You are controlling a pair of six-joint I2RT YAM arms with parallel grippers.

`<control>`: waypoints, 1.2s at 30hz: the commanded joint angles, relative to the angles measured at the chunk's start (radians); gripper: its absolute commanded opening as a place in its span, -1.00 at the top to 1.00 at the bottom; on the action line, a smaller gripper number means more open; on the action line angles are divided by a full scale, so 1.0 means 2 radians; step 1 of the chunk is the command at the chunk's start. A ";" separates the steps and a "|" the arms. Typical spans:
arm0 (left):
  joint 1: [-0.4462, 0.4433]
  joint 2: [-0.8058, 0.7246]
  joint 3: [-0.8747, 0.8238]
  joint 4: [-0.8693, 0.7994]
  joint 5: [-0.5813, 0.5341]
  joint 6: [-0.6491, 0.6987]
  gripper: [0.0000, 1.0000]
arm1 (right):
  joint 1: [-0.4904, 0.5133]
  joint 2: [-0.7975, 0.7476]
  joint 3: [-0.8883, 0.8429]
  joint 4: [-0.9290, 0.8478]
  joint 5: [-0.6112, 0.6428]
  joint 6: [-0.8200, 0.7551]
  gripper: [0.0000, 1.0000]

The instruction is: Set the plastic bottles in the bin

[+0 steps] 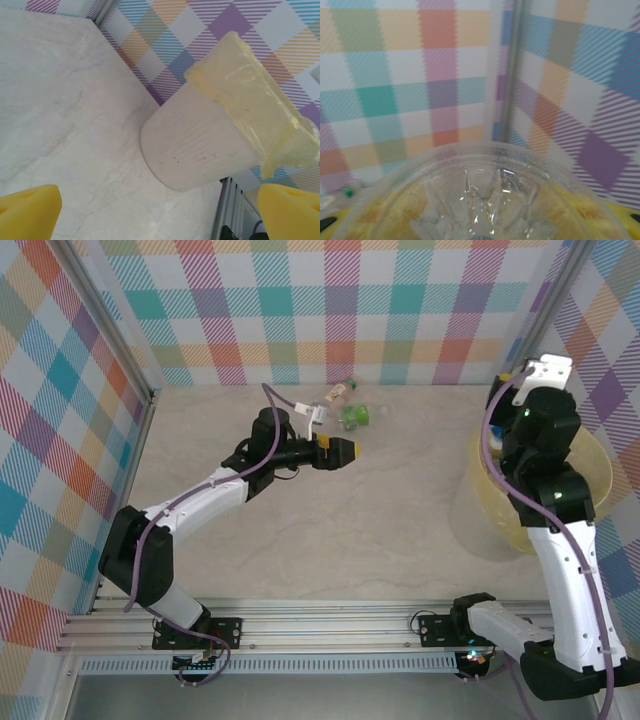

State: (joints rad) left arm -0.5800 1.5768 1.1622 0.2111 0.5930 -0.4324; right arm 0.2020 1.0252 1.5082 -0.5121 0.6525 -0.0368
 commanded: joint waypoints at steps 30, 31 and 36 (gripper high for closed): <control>0.005 0.120 0.124 -0.075 0.021 -0.061 -1.00 | -0.129 -0.030 -0.083 -0.177 0.126 0.062 -0.83; 0.005 0.123 0.126 -0.079 0.022 -0.061 -1.00 | -0.131 -0.023 -0.080 -0.182 0.139 0.058 -0.87; 0.005 0.132 0.127 -0.099 0.030 -0.063 -1.00 | -0.137 -0.019 -0.078 -0.164 0.175 0.042 -0.99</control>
State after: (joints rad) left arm -0.5793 1.8309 1.3918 0.0494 0.6205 -0.5434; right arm -0.0662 0.9958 1.3361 -0.8562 0.9188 0.0811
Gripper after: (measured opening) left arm 0.999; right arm 0.994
